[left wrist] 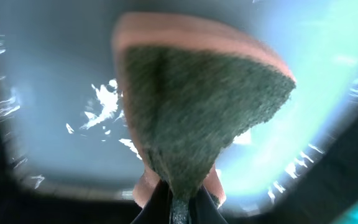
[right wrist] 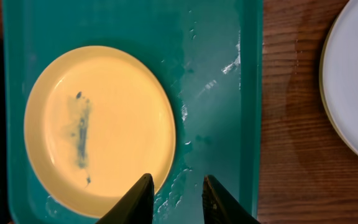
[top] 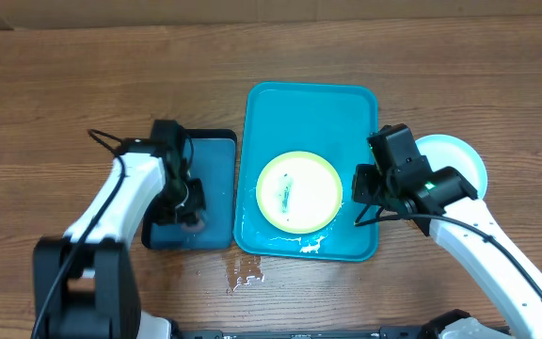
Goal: Clean dirty plates on tray and stack at the side
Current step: 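Grasp the sponge in the basin with the left gripper, then scrub the yellow plate with the sponge while right gripper holds it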
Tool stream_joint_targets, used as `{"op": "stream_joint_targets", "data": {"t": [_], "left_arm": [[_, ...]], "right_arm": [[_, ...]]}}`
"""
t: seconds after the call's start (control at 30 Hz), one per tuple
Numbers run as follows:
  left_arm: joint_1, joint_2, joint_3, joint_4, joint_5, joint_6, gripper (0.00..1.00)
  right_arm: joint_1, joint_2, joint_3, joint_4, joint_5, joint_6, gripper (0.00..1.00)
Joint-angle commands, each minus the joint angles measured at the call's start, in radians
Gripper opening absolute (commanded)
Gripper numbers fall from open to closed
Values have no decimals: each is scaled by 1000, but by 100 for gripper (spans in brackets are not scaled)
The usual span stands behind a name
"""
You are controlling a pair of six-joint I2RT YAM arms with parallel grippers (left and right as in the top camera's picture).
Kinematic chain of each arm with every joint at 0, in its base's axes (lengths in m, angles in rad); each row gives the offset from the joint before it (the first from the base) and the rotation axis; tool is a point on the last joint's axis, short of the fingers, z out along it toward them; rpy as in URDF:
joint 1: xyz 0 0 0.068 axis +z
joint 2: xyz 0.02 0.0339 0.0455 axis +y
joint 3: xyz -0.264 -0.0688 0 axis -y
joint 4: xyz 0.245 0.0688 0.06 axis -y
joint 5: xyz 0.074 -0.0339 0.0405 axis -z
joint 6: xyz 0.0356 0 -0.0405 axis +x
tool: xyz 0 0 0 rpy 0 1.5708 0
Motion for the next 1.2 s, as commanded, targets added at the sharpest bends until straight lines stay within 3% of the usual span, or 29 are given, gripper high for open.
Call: {"op": "stream_joint_targets", "data": {"t": [0.0, 0.2, 0.47, 0.67, 0.77, 1.0, 1.17], "left_arm": [[5, -153, 132, -50, -36, 15, 4], [5, -232, 241, -145, -138, 24, 4], [5, -234, 244, -171, -125, 41, 4], [5, -233, 244, -161, -95, 61, 4], [4, -233, 244, -151, -35, 68, 4], [-62, -221, 216, 11, 200, 48, 4], [-238, -143, 156, 198, 215, -37, 4]], "right_arm": [[1, 74, -1, 29, 44, 28, 30], [1, 240, -1, 80, -31, 28, 36], [1, 376, -1, 141, -131, 27, 35], [1, 426, -1, 150, -211, 19, 9], [1, 428, -1, 142, -258, -12, 4], [1, 428, -1, 114, -259, -36, 4], [1, 428, -1, 110, -246, -50, 4]]}}
